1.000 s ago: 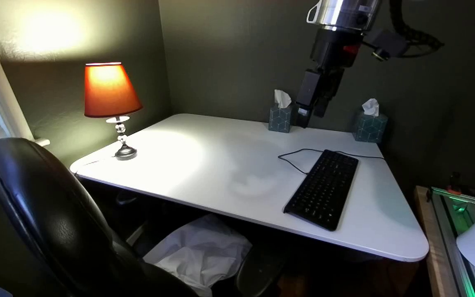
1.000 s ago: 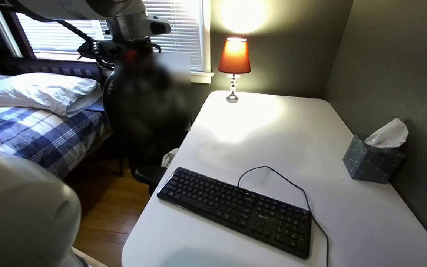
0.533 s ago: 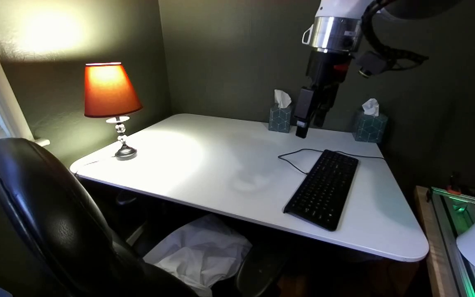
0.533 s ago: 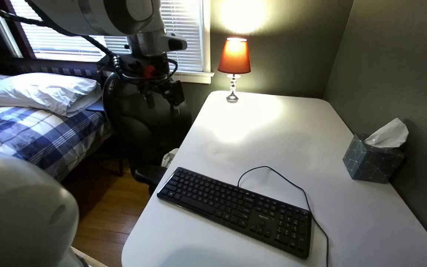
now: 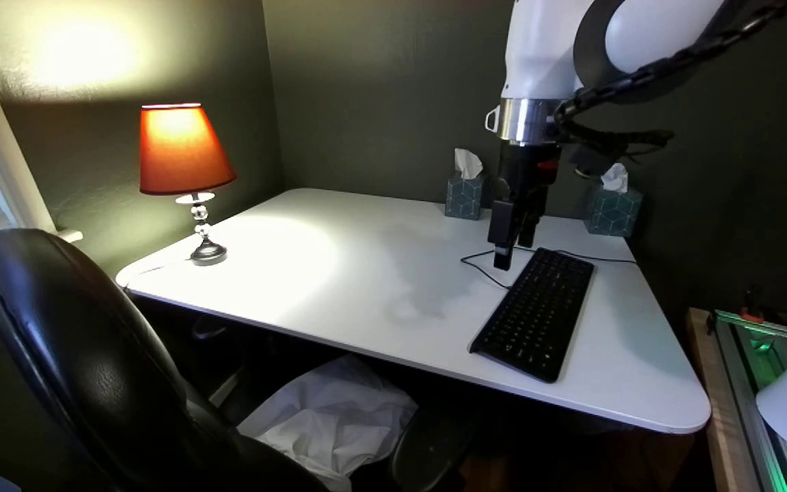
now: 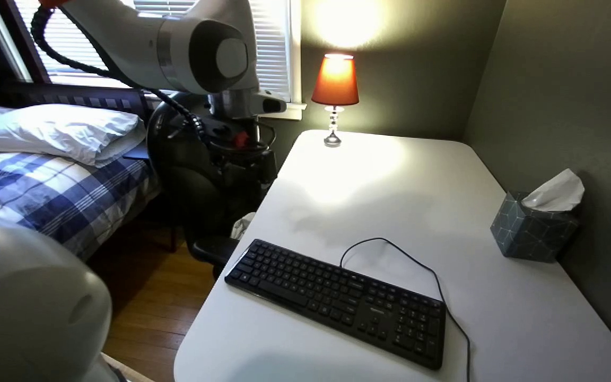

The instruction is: Press one of the buttons on the left side of the keyboard

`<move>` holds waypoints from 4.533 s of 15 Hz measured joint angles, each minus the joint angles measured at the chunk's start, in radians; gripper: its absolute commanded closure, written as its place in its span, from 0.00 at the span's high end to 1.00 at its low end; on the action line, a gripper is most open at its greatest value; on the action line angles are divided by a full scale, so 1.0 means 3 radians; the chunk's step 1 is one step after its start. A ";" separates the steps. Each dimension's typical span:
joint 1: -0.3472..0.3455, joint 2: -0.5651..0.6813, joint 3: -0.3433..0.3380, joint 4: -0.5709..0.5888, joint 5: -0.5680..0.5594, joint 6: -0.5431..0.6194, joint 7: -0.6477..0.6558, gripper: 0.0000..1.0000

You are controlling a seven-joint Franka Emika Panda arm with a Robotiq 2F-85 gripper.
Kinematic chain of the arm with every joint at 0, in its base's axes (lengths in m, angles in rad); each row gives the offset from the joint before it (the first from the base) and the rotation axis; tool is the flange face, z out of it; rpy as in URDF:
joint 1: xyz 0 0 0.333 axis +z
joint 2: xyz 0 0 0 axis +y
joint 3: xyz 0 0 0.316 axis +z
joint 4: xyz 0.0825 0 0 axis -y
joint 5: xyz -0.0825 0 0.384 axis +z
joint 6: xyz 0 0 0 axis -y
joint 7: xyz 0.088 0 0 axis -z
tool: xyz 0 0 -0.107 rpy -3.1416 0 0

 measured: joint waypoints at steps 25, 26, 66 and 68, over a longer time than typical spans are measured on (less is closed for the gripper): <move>-0.0026 0.1197 -0.0274 0.0368 0.0038 -0.0067 -0.0255 0.00; -0.0026 0.1227 -0.0275 0.0379 0.0033 -0.0067 -0.0255 0.00; -0.0030 0.1978 -0.0335 0.0976 0.0017 -0.0691 -0.0255 0.00; -0.0030 0.2002 -0.0335 0.0994 0.0017 -0.0701 -0.0255 0.00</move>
